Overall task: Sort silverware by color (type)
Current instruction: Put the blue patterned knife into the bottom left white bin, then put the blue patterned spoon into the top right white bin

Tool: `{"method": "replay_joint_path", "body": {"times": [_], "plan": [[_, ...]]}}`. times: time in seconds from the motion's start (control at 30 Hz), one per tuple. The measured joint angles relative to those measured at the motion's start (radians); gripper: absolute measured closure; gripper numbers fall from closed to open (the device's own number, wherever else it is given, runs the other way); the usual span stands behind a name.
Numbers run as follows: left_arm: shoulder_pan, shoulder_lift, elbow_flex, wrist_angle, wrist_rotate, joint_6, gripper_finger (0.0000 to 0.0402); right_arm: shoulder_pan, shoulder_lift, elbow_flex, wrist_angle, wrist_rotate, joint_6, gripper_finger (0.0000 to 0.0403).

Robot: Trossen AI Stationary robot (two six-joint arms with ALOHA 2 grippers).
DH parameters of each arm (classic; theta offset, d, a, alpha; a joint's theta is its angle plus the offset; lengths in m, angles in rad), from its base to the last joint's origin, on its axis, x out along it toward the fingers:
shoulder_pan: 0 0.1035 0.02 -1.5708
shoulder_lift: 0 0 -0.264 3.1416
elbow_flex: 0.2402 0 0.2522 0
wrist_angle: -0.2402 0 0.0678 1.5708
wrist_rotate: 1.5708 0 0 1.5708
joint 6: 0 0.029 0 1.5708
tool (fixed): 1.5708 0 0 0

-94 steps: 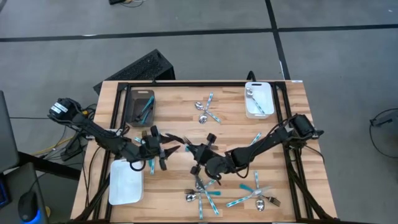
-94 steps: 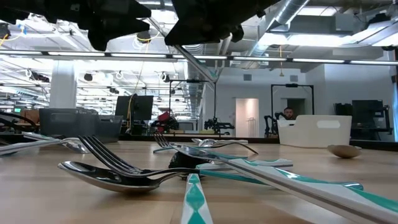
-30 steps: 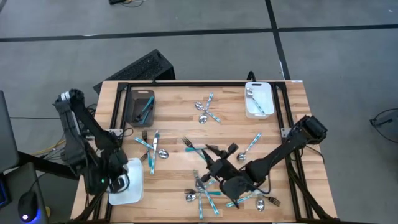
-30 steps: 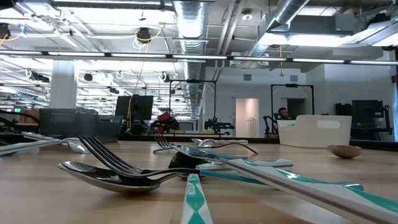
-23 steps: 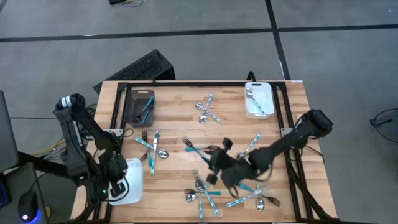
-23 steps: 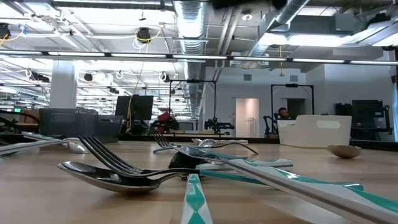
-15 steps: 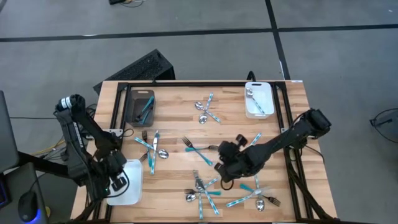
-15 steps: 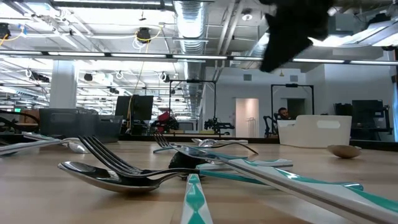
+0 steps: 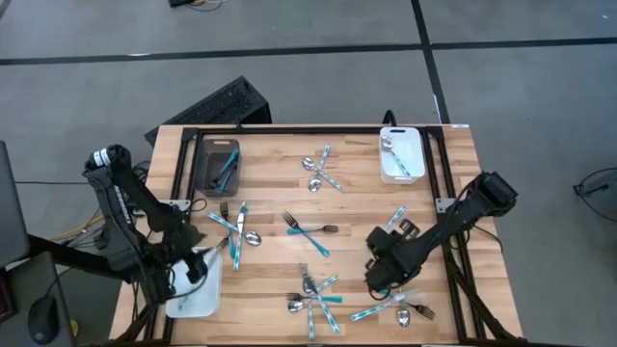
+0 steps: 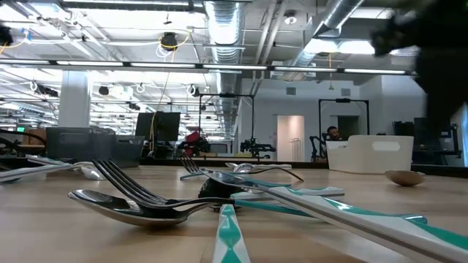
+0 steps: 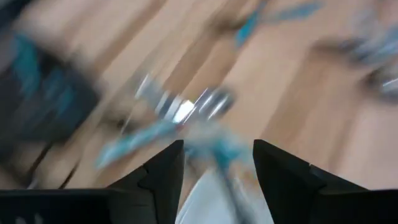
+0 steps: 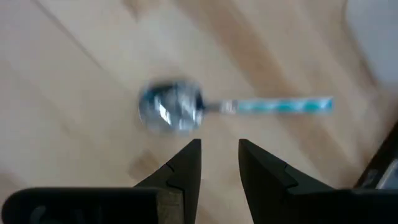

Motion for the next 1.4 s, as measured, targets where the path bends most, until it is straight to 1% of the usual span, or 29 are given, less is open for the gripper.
{"method": "replay_joint_path", "body": {"times": [0.07,0.13,0.2,0.27,0.33,0.4,0.47,0.57,0.63,0.7,0.87,0.93,1.0,1.07,1.13,1.27,1.33,1.4], "plan": [[0.005,0.000,-0.022,0.145,-0.163,0.152,0.0226,0.032,0.000,-0.040,0.078,-0.095,0.002,0.0272],[0.017,0.000,-0.054,0.287,-0.292,0.312,0.0233,0.068,0.000,-0.061,0.164,-0.176,-0.015,0.0272],[0.041,0.001,-0.087,0.402,-0.357,0.444,0.0240,0.109,0.000,-0.062,0.223,-0.226,-0.037,0.0272],[0.078,0.000,-0.128,0.502,-0.374,0.537,0.0248,0.148,0.000,-0.061,0.285,-0.264,-0.074,0.0272],[0.120,0.000,-0.173,0.593,-0.371,0.600,0.0256,0.190,0.000,-0.051,0.336,-0.285,-0.115,0.0272],[0.167,0.000,-0.220,0.688,-0.346,0.649,0.0262,0.223,0.000,-0.032,0.352,-0.290,-0.121,0.0272],[0.214,0.000,-0.268,0.787,-0.317,0.709,0.0267,0.249,0.000,-0.020,0.347,-0.291,-0.077,0.0272],[0.283,0.000,-0.320,0.930,-0.269,0.814,0.0269,0.276,0.000,-0.003,0.346,-0.291,0.036,0.0273],[0.333,0.000,-0.342,1.027,-0.219,0.893,0.0269,0.287,0.000,0.005,0.345,-0.293,0.106,0.0273],[0.380,0.000,-0.359,1.130,-0.164,0.987,0.0270,0.300,0.000,0.012,0.344,-0.294,0.140,0.0273],[0.470,0.000,-0.364,1.329,-0.004,1.244,0.0270,0.332,0.000,0.017,0.353,-0.289,0.137,0.0273],[0.488,0.000,-0.364,1.392,0.064,1.334,0.0270,0.339,0.004,0.016,0.371,-0.233,0.097,0.0273],[0.498,0.000,-0.364,1.437,0.101,1.397,0.0270,0.347,0.004,0.004,0.423,-0.129,0.015,0.0273],[0.499,0.000,-0.364,1.459,0.106,1.437,0.0270,0.345,0.005,-0.001,0.454,-0.061,-0.061,0.0273],[0.499,0.000,-0.364,1.469,0.073,1.473,0.0270,0.338,0.005,-0.001,0.457,-0.034,-0.089,0.0273],[0.501,0.000,-0.364,1.467,-0.013,1.520,0.0270,0.336,0.005,-0.002,0.448,-0.036,-0.106,0.0272],[0.507,0.000,-0.364,1.465,-0.038,1.523,0.0270,0.337,0.005,-0.002,0.438,-0.063,-0.157,0.0272],[0.515,0.000,-0.364,1.459,-0.044,1.523,0.0270,0.336,0.005,-0.003,0.445,-0.068,-0.219,0.0272]]}}
